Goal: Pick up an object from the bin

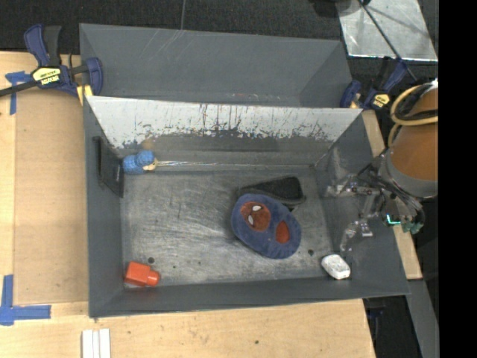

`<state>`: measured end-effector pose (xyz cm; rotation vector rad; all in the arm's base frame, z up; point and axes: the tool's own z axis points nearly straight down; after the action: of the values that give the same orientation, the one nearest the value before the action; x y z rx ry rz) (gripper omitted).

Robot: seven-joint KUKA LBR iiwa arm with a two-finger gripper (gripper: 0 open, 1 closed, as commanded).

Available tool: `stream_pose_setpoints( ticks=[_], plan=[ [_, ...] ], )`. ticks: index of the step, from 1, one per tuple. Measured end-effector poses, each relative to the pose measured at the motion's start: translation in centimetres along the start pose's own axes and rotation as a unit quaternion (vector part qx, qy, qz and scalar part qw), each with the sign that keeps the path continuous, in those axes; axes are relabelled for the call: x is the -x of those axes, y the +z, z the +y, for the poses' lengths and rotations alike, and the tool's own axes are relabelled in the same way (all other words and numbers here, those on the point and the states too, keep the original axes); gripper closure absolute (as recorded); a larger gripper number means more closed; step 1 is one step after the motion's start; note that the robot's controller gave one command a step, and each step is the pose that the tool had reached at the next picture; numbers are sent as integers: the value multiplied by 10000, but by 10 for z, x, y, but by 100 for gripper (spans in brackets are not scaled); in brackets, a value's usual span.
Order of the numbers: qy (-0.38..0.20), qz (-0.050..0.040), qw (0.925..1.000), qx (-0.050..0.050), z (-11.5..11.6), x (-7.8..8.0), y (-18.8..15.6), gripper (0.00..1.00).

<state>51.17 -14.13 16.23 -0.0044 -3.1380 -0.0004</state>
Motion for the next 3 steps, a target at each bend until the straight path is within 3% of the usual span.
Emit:
stream_pose_setpoints(
  ticks=[1, 2, 3],
  plan=[
    [-333, 3, 9994, 16, 85, -20, 85, 0],
    [-314, -38, 9995, -6, 81, -17, 81, 100],
    [-318, -27, 9995, -5, 81, -18, 81, 0]
  ],
)
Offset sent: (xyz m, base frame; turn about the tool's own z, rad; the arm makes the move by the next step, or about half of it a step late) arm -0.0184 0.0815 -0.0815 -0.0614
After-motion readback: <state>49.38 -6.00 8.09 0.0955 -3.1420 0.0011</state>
